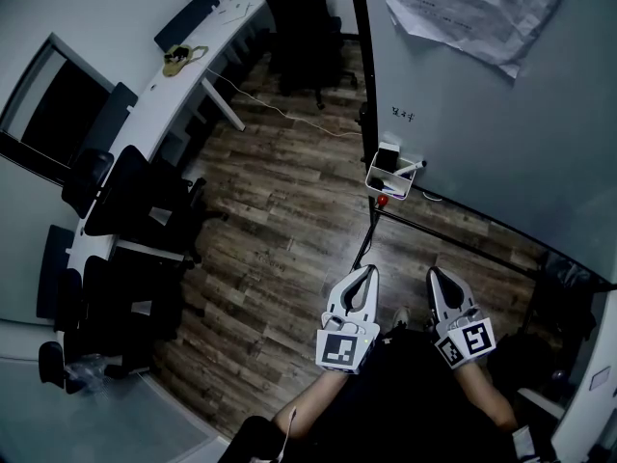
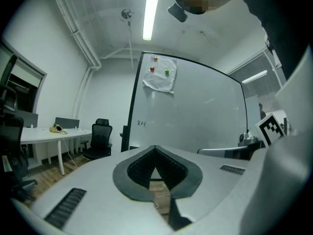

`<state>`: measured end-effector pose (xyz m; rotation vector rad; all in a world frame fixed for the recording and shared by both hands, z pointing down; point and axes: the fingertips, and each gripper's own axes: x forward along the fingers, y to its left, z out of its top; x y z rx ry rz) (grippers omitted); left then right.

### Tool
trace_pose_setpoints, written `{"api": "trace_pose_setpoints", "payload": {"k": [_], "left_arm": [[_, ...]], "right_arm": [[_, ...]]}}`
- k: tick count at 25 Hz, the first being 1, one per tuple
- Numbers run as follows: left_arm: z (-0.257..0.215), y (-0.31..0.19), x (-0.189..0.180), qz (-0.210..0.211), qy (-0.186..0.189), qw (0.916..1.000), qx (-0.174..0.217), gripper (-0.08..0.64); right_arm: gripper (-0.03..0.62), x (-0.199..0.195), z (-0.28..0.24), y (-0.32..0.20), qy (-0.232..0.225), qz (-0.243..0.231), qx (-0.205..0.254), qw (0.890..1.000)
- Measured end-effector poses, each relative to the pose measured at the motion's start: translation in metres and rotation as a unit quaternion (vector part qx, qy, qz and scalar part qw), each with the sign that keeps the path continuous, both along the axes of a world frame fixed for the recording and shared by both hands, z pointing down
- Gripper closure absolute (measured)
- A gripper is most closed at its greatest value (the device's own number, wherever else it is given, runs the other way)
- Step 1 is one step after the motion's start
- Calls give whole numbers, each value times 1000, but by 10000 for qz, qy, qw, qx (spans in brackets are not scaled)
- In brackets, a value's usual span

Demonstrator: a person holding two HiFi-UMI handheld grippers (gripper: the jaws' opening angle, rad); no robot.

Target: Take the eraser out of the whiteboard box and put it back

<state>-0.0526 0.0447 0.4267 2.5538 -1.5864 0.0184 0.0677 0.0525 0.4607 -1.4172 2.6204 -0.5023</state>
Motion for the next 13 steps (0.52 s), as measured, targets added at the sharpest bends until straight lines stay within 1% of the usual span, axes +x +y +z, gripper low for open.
{"api": "trace_pose_setpoints", "payload": {"k": [1, 4, 8, 13], "left_arm": [[1, 0, 0, -4, 9, 10000, -9, 554], [5, 1, 1, 107, -131, 9999, -11, 554], [10, 2, 2, 142, -174, 9997, -23, 554], [4, 1, 2, 76, -45, 10000, -25, 554]], "right_arm": [[577, 0, 0, 0, -3, 2, -5, 10000], [577, 1, 2, 1, -6, 12, -26, 10000], [577, 1, 2, 2, 0, 31, -29, 10000], [578, 1, 2, 1, -14, 33, -23, 10000]]}}
